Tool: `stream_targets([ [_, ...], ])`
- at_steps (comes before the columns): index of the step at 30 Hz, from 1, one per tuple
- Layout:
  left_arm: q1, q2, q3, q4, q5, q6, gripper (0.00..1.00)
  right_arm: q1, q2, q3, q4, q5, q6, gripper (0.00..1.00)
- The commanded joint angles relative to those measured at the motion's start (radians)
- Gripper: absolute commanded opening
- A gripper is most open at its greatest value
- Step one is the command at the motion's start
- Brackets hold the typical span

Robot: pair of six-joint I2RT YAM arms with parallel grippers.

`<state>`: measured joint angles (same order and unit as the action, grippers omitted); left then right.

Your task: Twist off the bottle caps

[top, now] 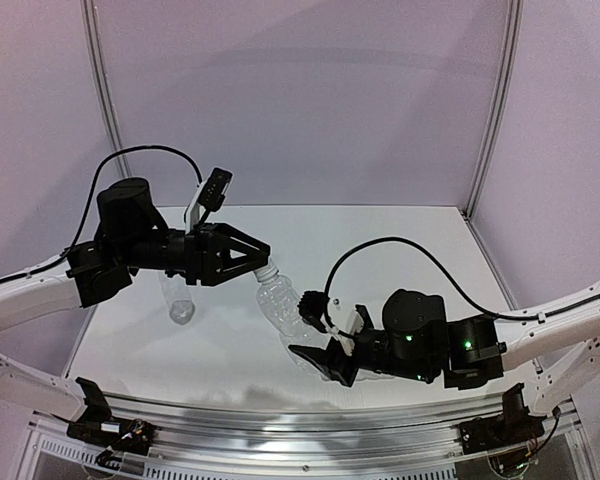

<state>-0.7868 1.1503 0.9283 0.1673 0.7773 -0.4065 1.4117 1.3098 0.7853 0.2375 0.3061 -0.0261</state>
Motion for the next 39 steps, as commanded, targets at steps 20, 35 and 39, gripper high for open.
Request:
stream_targets([
  [20, -0.058, 0.047, 0.073, -0.1, -0.028, 0.096, 0.52, 0.009, -0.037, 0.003, 0.01, 0.076, 0.012, 0.37],
  [35, -0.064, 0.04, 0.067, -0.088, -0.089, 0.089, 0.07, 0.009, -0.046, -0.029, 0.06, 0.107, 0.074, 0.99],
  [39, -0.064, 0.011, 0.044, -0.05, -0.093, 0.065, 0.06, 0.01, -0.057, -0.071, 0.142, 0.104, 0.084, 0.99],
])
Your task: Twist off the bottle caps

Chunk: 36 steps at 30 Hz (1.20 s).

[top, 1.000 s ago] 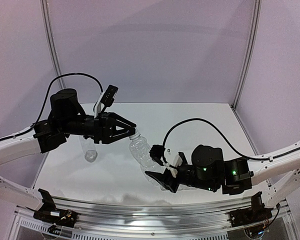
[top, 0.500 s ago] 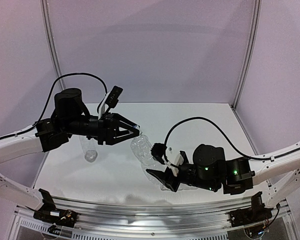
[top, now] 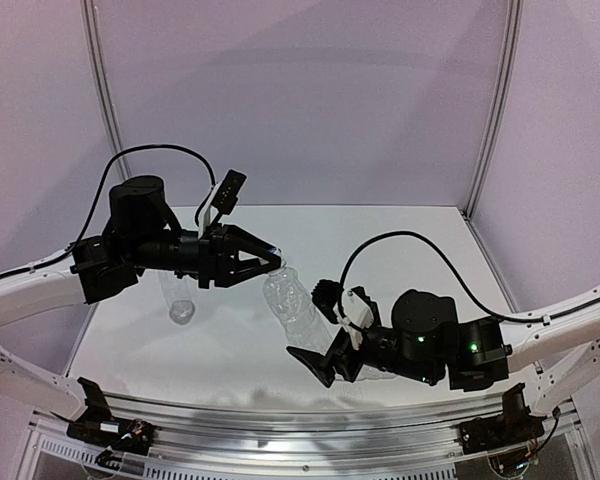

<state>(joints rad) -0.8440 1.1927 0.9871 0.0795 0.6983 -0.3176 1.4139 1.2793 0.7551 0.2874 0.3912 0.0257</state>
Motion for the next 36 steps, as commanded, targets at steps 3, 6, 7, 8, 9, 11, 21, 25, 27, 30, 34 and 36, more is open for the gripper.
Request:
stream_targets([
  [3, -0.013, -0.042, -0.023, 0.053, -0.009, -0.028, 0.06, 0.006, -0.014, -0.057, 0.128, 0.005, 0.036, 0.99],
  [6, -0.02, -0.05, -0.027, 0.058, -0.006, -0.023, 0.05, 0.006, 0.003, -0.054, 0.141, -0.018, 0.042, 0.99],
  [7, -0.021, -0.054, -0.029, 0.061, -0.005, -0.022, 0.05, 0.006, 0.007, -0.053, 0.145, -0.025, 0.043, 0.99],
  [8, -0.022, -0.055, -0.029, 0.062, -0.004, -0.022, 0.05, 0.006, 0.011, -0.056, 0.152, -0.026, 0.043, 0.99],
  [9, -0.022, -0.058, -0.032, 0.065, -0.005, -0.022, 0.05, 0.004, 0.012, -0.058, 0.161, -0.029, 0.044, 0.97],
  [11, -0.023, -0.062, -0.037, 0.071, -0.005, -0.024, 0.05, 0.004, 0.014, -0.064, 0.174, -0.036, 0.044, 0.92],
  [21, -0.023, -0.082, -0.059, 0.096, -0.014, -0.015, 0.06, -0.001, 0.021, -0.065, 0.19, -0.064, 0.051, 0.52],
  [25, -0.023, -0.097, -0.092, 0.145, -0.027, -0.008, 0.61, 0.0, 0.02, -0.066, 0.19, -0.076, 0.051, 0.48],
  [27, -0.023, -0.111, -0.107, 0.161, -0.031, -0.008, 0.77, 0.0, 0.018, -0.068, 0.193, -0.087, 0.051, 0.47],
  [30, -0.02, -0.125, -0.124, 0.189, -0.026, -0.011, 0.77, -0.001, 0.02, -0.072, 0.198, -0.127, 0.044, 0.46],
  [34, -0.021, -0.127, -0.133, 0.227, 0.01, -0.03, 0.69, 0.001, 0.023, -0.077, 0.212, -0.157, 0.042, 0.46],
  [36, -0.021, -0.123, -0.134, 0.236, 0.016, -0.035, 0.63, 0.0, 0.024, -0.076, 0.213, -0.161, 0.04, 0.46],
])
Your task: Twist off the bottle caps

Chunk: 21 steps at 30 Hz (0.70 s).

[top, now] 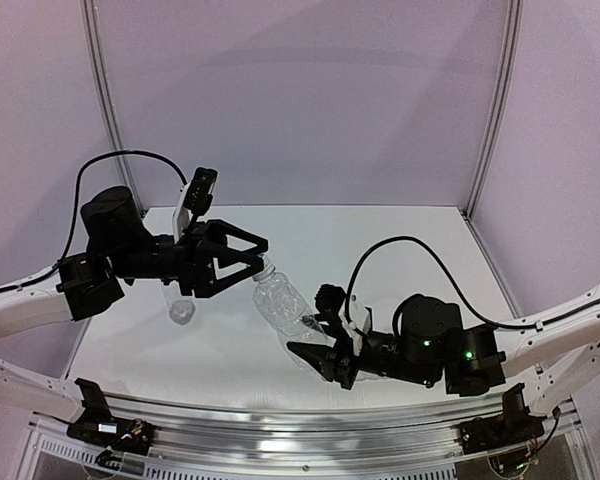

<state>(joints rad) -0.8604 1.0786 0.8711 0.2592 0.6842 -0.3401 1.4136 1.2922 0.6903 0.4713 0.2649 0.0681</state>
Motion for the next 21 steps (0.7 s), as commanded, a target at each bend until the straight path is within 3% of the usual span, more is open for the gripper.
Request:
stream_targets([
  [1, -0.005, -0.008, -0.018, 0.062, 0.033, -0.014, 0.6, 0.0, 0.011, -0.011, 0.03, -0.037, -0.003, 0.46],
  [7, -0.004, 0.0, -0.014, 0.059, 0.037, -0.016, 0.38, 0.0, 0.006, -0.012, 0.03, -0.037, -0.004, 0.46],
  [13, -0.006, 0.009, -0.009, 0.061, 0.04, -0.019, 0.36, 0.0, -0.002, -0.012, 0.026, -0.032, -0.005, 0.45],
  [17, -0.006, 0.018, -0.005, 0.063, 0.053, -0.023, 0.47, 0.001, -0.009, -0.012, 0.024, -0.026, -0.008, 0.45],
  [21, -0.006, 0.023, -0.004, 0.066, 0.055, -0.023, 0.47, 0.0, -0.013, -0.012, 0.021, -0.024, -0.008, 0.45],
])
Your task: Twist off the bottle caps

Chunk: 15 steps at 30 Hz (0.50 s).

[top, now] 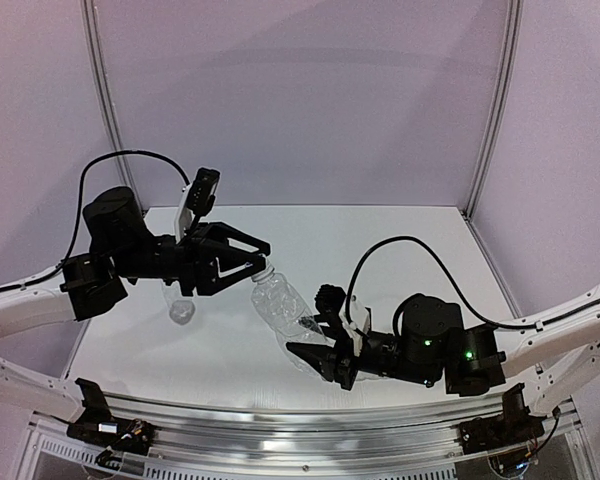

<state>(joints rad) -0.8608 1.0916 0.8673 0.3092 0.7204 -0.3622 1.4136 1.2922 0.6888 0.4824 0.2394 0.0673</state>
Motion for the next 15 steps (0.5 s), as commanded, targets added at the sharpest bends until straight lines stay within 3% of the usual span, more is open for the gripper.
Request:
stream_targets([
  [1, -0.006, 0.011, 0.001, 0.016, 0.019, -0.003, 0.46, 0.001, -0.014, -0.012, 0.01, 0.003, -0.008, 0.45],
  [7, -0.006, 0.012, 0.005, 0.012, 0.017, -0.004, 0.17, 0.001, -0.016, -0.012, 0.01, 0.002, -0.007, 0.44],
  [10, -0.005, 0.02, 0.02, -0.018, -0.015, -0.008, 0.13, 0.002, -0.013, -0.001, -0.006, 0.047, -0.01, 0.43],
  [13, -0.018, 0.031, 0.053, -0.092, -0.157, -0.04, 0.14, 0.003, 0.033, 0.085, -0.138, 0.327, 0.037, 0.37],
  [15, -0.048, 0.033, 0.078, -0.178, -0.352, -0.055, 0.14, 0.004, 0.078, 0.136, -0.209, 0.489, 0.059, 0.36],
])
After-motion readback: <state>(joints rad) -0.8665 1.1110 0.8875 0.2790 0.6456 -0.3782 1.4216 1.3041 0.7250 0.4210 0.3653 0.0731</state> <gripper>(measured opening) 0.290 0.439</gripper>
